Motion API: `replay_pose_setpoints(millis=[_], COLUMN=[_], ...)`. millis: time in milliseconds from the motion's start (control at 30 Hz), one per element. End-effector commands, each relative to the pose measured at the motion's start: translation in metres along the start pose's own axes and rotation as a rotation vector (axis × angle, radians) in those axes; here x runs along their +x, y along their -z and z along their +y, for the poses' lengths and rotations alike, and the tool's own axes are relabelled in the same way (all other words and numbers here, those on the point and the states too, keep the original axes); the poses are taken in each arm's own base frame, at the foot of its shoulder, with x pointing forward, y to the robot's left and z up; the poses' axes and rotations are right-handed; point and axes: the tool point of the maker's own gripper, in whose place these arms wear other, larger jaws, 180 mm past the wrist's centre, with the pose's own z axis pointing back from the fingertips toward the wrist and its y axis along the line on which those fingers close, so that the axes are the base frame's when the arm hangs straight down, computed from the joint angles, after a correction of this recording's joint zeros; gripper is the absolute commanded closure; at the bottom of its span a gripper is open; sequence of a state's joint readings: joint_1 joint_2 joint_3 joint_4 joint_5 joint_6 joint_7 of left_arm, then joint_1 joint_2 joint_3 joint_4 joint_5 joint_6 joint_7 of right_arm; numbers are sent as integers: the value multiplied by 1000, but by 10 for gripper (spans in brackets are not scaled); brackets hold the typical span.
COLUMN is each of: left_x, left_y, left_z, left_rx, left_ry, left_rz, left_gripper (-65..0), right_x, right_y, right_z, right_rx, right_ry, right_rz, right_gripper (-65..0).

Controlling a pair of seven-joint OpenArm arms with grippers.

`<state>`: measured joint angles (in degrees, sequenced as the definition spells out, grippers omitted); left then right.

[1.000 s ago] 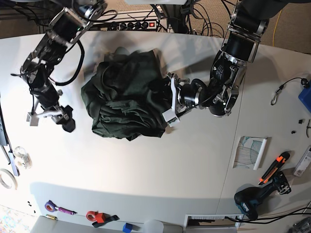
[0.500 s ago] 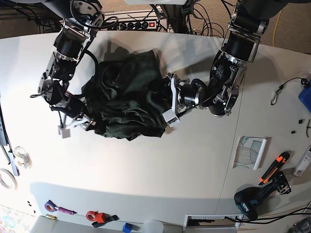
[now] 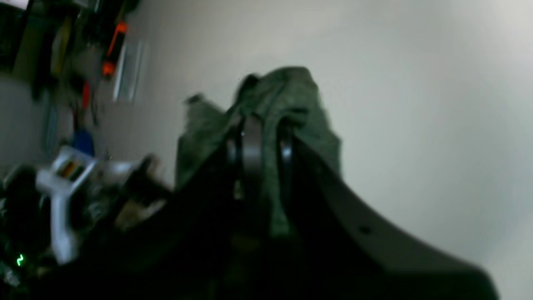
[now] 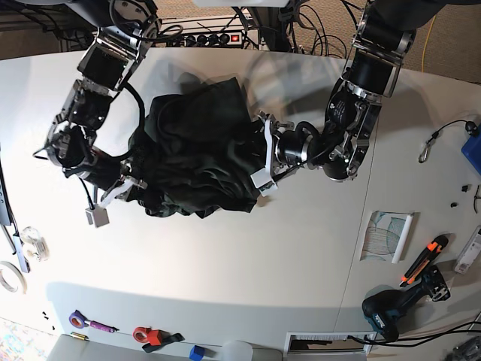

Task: Layout the t-shirt on the table in an organized manner, then fold the t-shirt properly
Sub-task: 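Hold the bundle with the left gripper while the right gripper folds the hem over, then grasp the green bundle's sides with both grippers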

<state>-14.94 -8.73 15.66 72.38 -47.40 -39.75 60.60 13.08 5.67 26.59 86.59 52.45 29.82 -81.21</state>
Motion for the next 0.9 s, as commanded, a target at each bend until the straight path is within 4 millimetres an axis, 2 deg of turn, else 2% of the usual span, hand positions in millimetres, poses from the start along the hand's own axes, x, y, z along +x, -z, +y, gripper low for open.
replay_pose_setpoints(millis=[0, 67, 133, 333, 467, 567, 667, 733, 833, 867], left_x=[14, 14, 14, 14, 14, 14, 17, 23, 35, 40], left_y=[-4, -4, -4, -4, -4, -4, -4, -6, -12, -15], left_z=[1, 1, 1, 1, 1, 1, 2, 3, 7, 9], left_rx=[8, 8, 8, 8, 9, 8, 10, 12, 20, 26], left_ry=[32, 32, 32, 32, 32, 32, 35, 41, 49, 50], left_rz=[-25, -25, -25, -25, -25, -26, -36, -51, -75, -87], left_gripper=[-206, -206, -206, -206, -206, -206, -211, -234, -247, -247], right_x=[20, 14, 0, -72, -111, -129, -135, -137, -140, -141], right_y=[-6, -9, -7, 12, 15, 14, 11, 10, 10, 9], right_z=[13, 25, 39, 94, 125, 140, 146, 144, 145, 146], right_rx=[23, 25, 40, 168, 250, 291, 312, 310, 315, 320], right_ry=[-67, -137, -189, -303, -356, -383, -412, -409, -401, -399], right_rz=[-61, -47, -7, 188, 282, 320, 327, 329, 333, 334], right_gripper=[0, 0, 0, 0, 0, 0, -1, -51, -210, -243])
